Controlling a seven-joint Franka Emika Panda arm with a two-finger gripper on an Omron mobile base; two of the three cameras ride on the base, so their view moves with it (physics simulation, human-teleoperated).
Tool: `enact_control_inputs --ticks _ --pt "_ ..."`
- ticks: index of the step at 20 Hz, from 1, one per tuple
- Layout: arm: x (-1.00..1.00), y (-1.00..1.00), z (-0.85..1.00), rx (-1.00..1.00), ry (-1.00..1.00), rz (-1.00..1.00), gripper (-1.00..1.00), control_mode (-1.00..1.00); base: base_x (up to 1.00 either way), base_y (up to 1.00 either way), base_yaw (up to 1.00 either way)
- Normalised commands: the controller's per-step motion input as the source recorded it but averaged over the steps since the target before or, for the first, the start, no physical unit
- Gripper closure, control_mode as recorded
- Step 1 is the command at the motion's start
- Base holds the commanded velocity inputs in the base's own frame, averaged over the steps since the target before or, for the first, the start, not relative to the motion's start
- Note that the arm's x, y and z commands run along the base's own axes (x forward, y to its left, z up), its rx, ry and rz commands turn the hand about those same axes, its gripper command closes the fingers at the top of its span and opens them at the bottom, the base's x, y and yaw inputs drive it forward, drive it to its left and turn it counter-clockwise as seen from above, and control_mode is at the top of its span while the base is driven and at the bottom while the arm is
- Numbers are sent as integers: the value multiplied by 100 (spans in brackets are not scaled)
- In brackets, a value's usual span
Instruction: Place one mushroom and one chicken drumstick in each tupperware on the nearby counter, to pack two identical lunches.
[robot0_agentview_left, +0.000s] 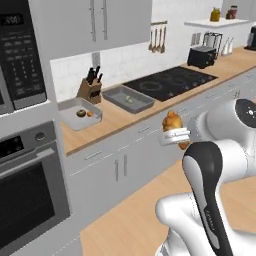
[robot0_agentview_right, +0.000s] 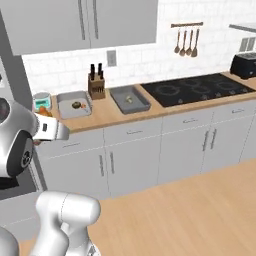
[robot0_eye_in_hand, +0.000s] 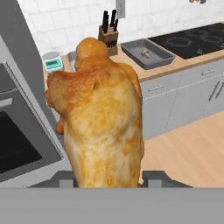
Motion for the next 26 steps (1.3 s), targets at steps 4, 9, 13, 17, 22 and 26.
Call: enact_control_inputs --ticks 4,9,13,17,22,26 --pt "0 0 0 0 0 0 100 100 100 -70 28" --pt "0 0 0 0 0 0 100 100 100 -37 27" --pt "0 0 0 0 0 0 100 100 100 -1 21" --pt "0 0 0 0 0 0 100 100 100 -26 21" --pt "0 0 0 0 0 0 100 100 100 -74 21" --pt "0 0 0 0 0 0 100 100 100 -73 20"
